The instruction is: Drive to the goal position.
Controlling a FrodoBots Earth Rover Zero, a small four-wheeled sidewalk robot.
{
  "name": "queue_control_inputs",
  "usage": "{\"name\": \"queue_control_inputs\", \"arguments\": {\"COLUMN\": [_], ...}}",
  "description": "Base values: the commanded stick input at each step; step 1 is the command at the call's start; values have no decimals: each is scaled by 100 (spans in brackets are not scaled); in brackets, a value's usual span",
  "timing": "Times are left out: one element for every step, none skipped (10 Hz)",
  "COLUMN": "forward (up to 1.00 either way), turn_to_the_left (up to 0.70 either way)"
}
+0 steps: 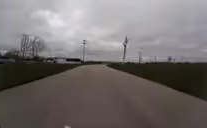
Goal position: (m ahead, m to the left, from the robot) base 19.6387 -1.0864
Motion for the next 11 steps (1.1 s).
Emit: {"name": "queue_control_inputs", "arguments": {"forward": [100, 100, 100, 100, 100, 100, 100, 100, 100, 100, 100], "turn_to_the_left": [0, 0, 0, 0, 0, 0, 0, 0, 0, 0, 0]}}
